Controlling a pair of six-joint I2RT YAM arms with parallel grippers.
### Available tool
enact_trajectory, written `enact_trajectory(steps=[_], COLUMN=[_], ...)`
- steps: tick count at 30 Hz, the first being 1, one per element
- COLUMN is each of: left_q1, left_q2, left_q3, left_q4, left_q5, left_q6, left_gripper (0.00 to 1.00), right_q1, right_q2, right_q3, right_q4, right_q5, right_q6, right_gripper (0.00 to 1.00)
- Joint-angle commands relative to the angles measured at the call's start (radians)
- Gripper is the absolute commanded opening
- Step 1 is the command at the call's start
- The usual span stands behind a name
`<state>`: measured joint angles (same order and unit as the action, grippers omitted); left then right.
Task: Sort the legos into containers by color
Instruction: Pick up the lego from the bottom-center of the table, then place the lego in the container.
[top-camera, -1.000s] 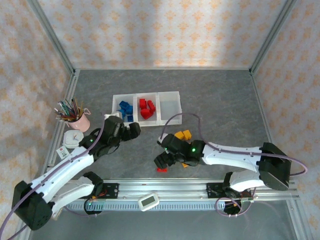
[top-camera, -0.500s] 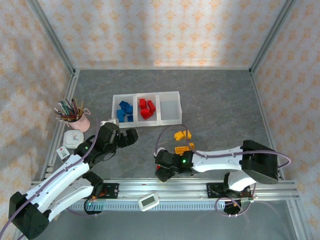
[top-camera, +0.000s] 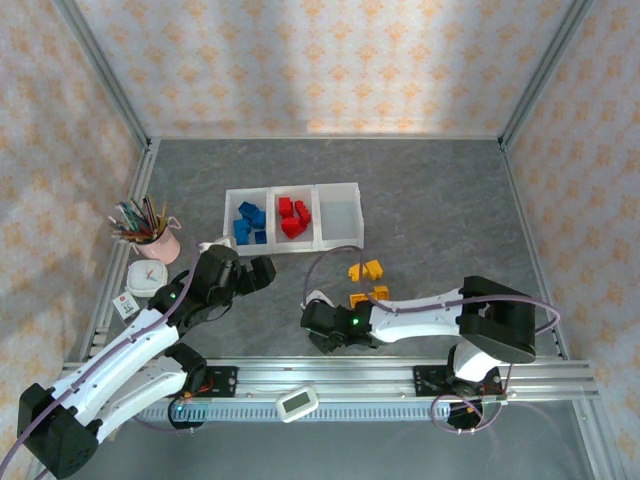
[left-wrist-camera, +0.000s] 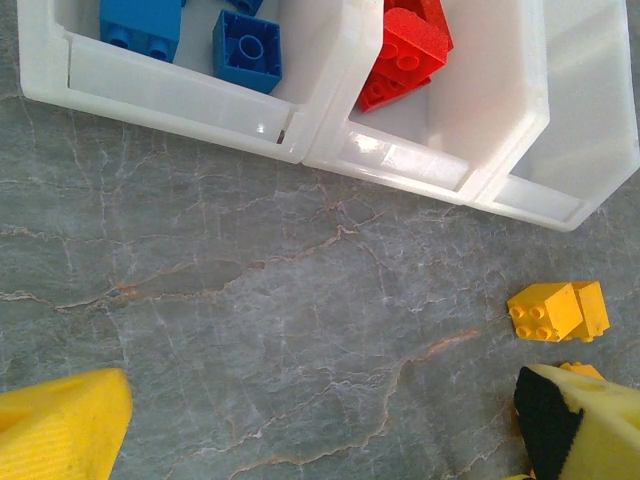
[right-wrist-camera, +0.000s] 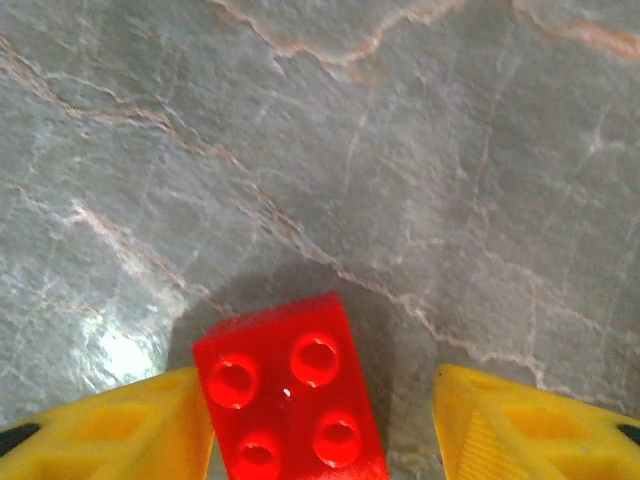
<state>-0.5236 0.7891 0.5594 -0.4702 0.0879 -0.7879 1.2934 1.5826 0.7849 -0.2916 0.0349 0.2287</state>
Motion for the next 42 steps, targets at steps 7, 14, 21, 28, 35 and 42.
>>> enact_trajectory(steps=[7, 14, 21, 28, 35, 42], left_q1=[-0.006, -0.006, -0.003, 0.010, 0.015, 0.017], left_q2=[-0.015, 0.005, 0.051, 0.107, 0.129, 0.134], left_q3=[-0.007, 0.030, 0.086, 0.124, 0.136, 0.134], left_q4=[-0.027, -0.003, 0.055, 0.111, 0.136, 0.163], left_q5=[-0.040, -0.070, -0.124, -0.200, -0.273, -0.274], left_q6=[-0.026, -0.029, -0.022, -0.025, -0.047, -0.057], left_gripper=[0.99, 0.99, 0.99, 0.99, 0.99, 0.99], right_q1=[0.002, -0.101, -0.270, -0.381, -0.436, -0.480], right_q2=[0.004, -0.083, -0.006, 0.189, 0.371, 0.521], right_q3=[0.040, 0.098, 0.278, 0.517, 0.709, 0.905], right_q4=[0.007, -0.003, 0.025, 0.066, 0.080, 0.049], right_q5=[0.054, 0.009, -0.003, 0.032, 0.093, 0.108], right_q6=[-0.008, 0.001, -0.029, -0.054, -0.083, -0.097], right_gripper=[0.34, 0.30, 0.31, 0.32, 0.32, 0.49])
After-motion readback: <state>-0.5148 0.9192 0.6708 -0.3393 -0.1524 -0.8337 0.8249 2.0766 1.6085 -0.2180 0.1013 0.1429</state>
